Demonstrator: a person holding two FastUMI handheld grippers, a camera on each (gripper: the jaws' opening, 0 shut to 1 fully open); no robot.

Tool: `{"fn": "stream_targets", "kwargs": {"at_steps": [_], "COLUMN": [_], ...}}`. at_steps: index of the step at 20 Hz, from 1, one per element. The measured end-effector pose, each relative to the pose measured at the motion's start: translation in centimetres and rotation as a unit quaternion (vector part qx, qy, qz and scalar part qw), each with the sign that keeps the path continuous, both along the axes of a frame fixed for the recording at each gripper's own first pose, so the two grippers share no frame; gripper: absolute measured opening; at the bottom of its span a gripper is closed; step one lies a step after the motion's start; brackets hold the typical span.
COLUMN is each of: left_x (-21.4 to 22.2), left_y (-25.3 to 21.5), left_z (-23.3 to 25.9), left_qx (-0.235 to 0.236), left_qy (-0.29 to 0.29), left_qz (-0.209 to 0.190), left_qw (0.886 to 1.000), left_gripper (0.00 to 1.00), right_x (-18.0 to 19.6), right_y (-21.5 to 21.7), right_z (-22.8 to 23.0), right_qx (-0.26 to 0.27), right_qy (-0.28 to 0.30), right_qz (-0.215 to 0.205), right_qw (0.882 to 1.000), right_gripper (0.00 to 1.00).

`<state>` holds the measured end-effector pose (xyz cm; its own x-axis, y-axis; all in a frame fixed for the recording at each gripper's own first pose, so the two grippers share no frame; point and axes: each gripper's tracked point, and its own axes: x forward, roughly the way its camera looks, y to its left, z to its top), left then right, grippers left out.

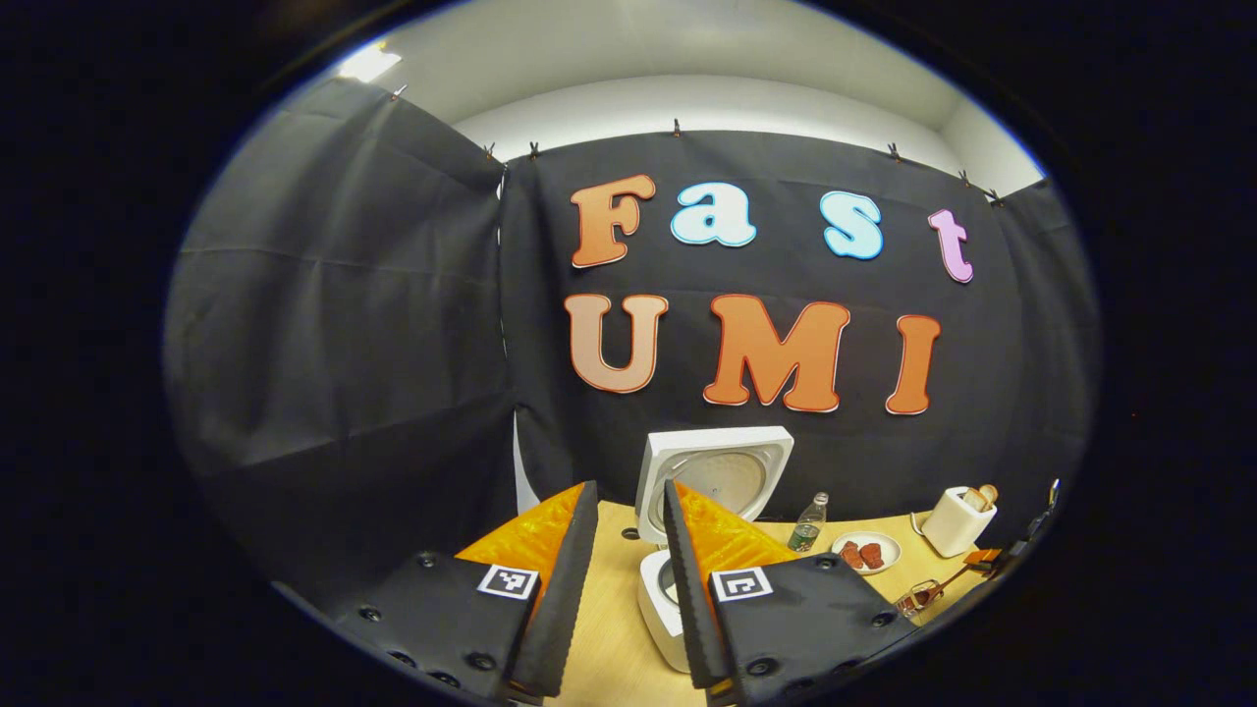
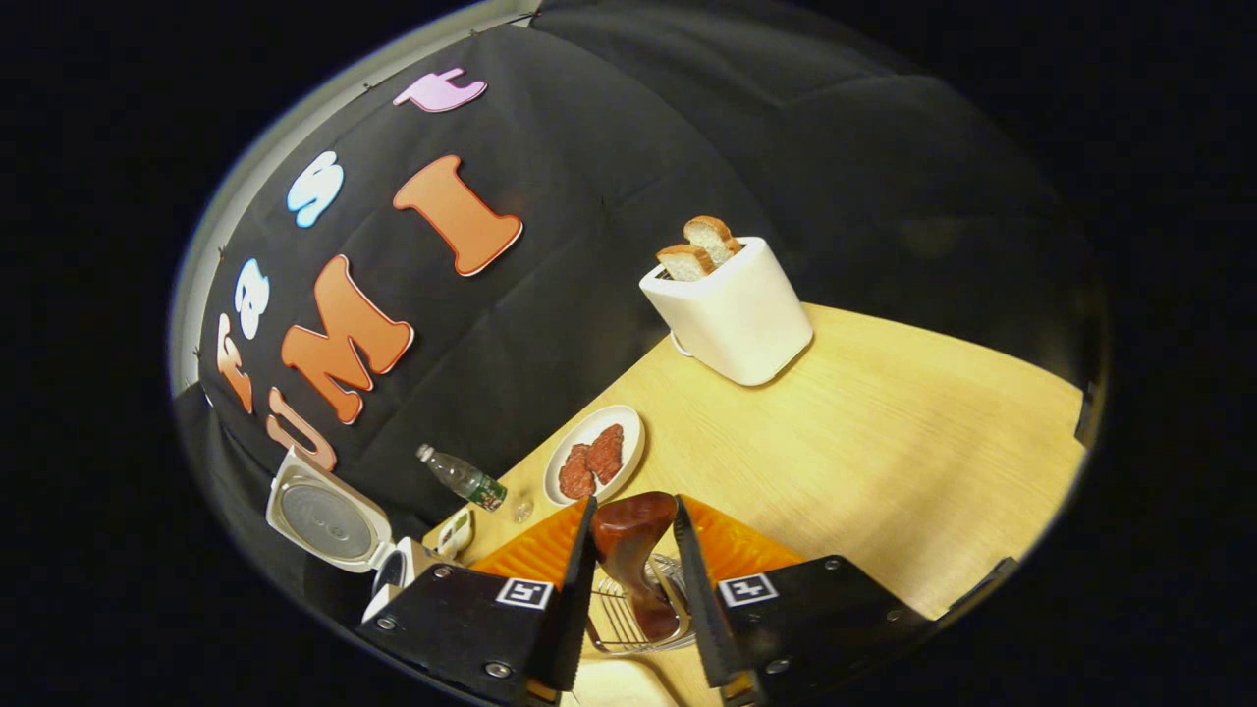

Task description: Close the left gripper, press the button to open the rice cooker; take a wooden spoon from the chopstick holder with the right hand, scoop a spoonful of rice and pour it into the rice cooker, then put the wooden spoon back into the chopstick holder.

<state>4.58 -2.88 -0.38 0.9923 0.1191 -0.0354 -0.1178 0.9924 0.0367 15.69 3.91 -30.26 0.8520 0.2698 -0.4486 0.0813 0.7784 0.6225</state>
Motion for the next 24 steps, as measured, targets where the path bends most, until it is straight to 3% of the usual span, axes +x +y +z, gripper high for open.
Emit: {"fn": "stream_targets", "kwargs": {"at_steps": [1,4,5,8,10,17,19,24], "left_x": [-0.2,-0.6,-0.7,-1.1,-1.5,-4.2,-5.1,-5.0], "left_y": [0.0,0.1,0.4,0.2,-0.2,-0.1,0.1,-0.4], "left_z": [-0.1,-0.1,-0.1,-0.1,-0.6,-1.2,-0.9,2.0], "left_qx": [-0.001,-0.006,-0.005,-0.001,-0.007,-0.019,-0.007,0.001], "left_qy": [0.001,0.004,0.004,0.007,0.013,0.006,0.008,-0.023], "left_qz": [0.002,0.007,0.011,0.013,0.007,0.035,0.044,0.020], "left_qw": [1.000,1.000,1.000,1.000,1.000,0.999,0.999,1.000], "left_gripper": [0.47,0.51,0.47,0.53,0.89,0.92,1.00,1.00], "right_x": [0.2,0.2,-0.4,-0.1,0.0,0.4,0.5,-1.9], "right_y": [0.2,1.0,1.4,1.2,1.3,1.3,1.4,1.8], "right_z": [0.0,-0.7,-1.0,-1.3,-1.2,0.7,2.6,9.9], "right_qx": [0.005,0.031,0.041,0.031,0.014,-0.004,-0.011,-0.050], "right_qy": [-0.002,0.023,0.037,0.036,0.034,0.010,-0.009,-0.077], "right_qz": [0.004,0.008,0.020,0.015,0.018,0.013,0.010,0.023], "right_qw": [1.000,0.999,0.998,0.999,0.999,1.000,1.000,0.996], "right_gripper": [0.32,0.31,0.30,0.25,0.22,0.11,0.08,0.08]}}
